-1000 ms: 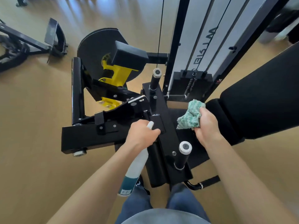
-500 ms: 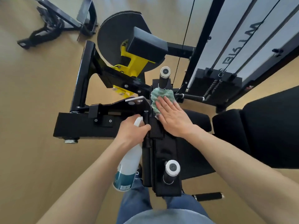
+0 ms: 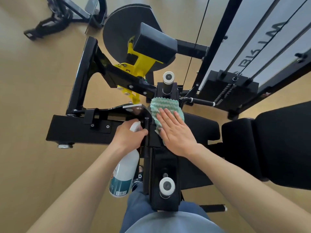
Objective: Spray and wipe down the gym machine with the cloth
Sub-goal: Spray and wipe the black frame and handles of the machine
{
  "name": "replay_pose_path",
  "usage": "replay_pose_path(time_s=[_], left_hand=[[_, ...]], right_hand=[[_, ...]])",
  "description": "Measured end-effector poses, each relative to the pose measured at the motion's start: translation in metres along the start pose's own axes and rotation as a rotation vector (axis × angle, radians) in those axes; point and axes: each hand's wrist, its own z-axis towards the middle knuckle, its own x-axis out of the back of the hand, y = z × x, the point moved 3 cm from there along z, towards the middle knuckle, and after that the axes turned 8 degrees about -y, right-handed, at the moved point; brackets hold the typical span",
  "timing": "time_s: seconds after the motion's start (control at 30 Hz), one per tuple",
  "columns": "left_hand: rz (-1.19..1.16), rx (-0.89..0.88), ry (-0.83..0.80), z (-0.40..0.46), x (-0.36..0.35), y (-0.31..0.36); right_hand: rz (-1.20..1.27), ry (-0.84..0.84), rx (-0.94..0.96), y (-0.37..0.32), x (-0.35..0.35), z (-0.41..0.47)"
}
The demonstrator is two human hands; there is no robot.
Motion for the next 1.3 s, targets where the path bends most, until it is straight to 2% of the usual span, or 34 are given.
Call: replay_pose_path(time_s=[0.17,0.23,0.43,0.5,0.6,0.7,0.8,0.9,1.17,1.3], left_hand=[[-0.011,0.031,-0.017,0.005,0.003,0.0],[-0.028,0.033,-0.028,0.007,0.002,0.0],[-0.045,0.017,-0.048,0.004,0.002,-0.001],[-0.05,0.013,-0.051,0.004,0.002,-0.003],[-0.083,0.022,-0.048,0.007,0.002,-0.006],[-0.112,0.031,-0.04,0.011,0.001,-0.008],[-0.118,0.03,-0.045,0.013,0.0,-0.011],[-0.125,0.022,-0.038,0.014,0.0,-0.013],[-0.122,-0.002,-0.05,0.018,0.001,-0.014],[-0.098,-0.01,-0.063,0.018,0.002,-0.013]], right_hand=[[0.03,0.052,0.12,-0.017,-0.033,-0.074],[0.029,0.049,0.148,-0.003,-0.036,-0.071],[0.165,0.093,-0.098,0.014,-0.004,0.012],[0.139,0.113,-0.119,0.002,-0.014,-0.001],[0.148,0.013,-0.056,-0.019,-0.036,-0.043],[0.27,0.055,-0.054,-0.005,-0.025,-0.03],[0.53,0.146,-0.153,0.017,0.003,0.018],[0.638,0.151,-0.151,0.035,0.021,0.046],[0.449,-0.06,0.01,0.072,0.086,0.081],[0.442,-0.038,0.054,0.069,0.082,0.087]])
